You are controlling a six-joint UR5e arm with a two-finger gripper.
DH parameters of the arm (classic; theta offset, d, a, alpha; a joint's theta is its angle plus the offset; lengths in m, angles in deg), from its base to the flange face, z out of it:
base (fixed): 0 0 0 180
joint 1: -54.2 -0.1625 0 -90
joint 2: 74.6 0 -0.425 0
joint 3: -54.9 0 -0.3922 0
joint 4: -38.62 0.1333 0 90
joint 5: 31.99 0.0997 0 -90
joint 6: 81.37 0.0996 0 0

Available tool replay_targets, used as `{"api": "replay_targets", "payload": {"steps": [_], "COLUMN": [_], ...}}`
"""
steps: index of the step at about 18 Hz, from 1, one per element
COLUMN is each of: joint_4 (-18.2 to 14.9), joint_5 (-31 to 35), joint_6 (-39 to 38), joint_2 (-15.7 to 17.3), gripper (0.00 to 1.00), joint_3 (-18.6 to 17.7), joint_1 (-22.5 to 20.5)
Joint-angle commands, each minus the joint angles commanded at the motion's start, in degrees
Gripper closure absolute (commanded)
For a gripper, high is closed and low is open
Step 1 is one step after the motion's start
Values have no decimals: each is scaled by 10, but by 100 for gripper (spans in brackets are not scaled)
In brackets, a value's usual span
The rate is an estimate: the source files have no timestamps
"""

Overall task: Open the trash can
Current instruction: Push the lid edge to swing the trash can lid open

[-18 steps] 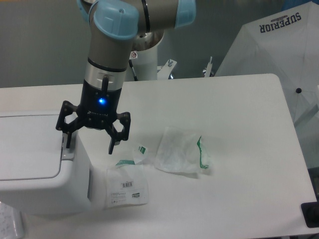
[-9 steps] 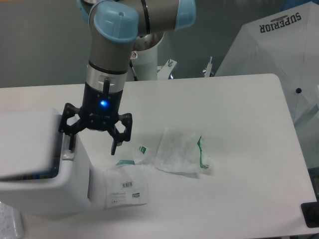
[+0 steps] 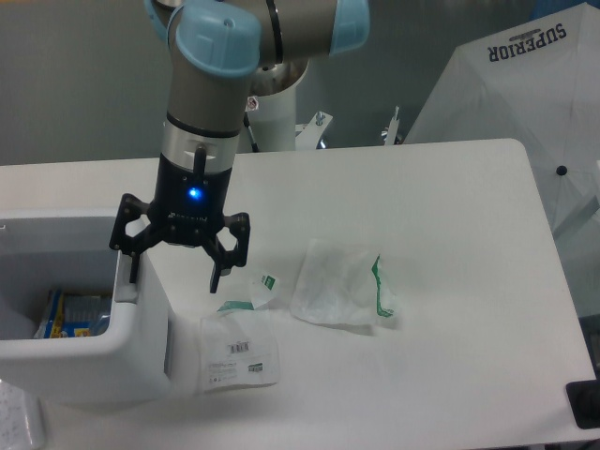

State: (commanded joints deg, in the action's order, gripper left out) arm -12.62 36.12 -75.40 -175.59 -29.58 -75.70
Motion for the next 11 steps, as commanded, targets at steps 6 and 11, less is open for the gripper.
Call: {"api": "replay_targets", "payload": {"steps": [6, 11], "joint_4": [-4, -11], "joint_5": [16, 130], "joint_6": [16, 153], "joint_2": [6, 9], "gripper": [0, 0], "joint_3": [36, 27], "joint_1": [-63, -66]}}
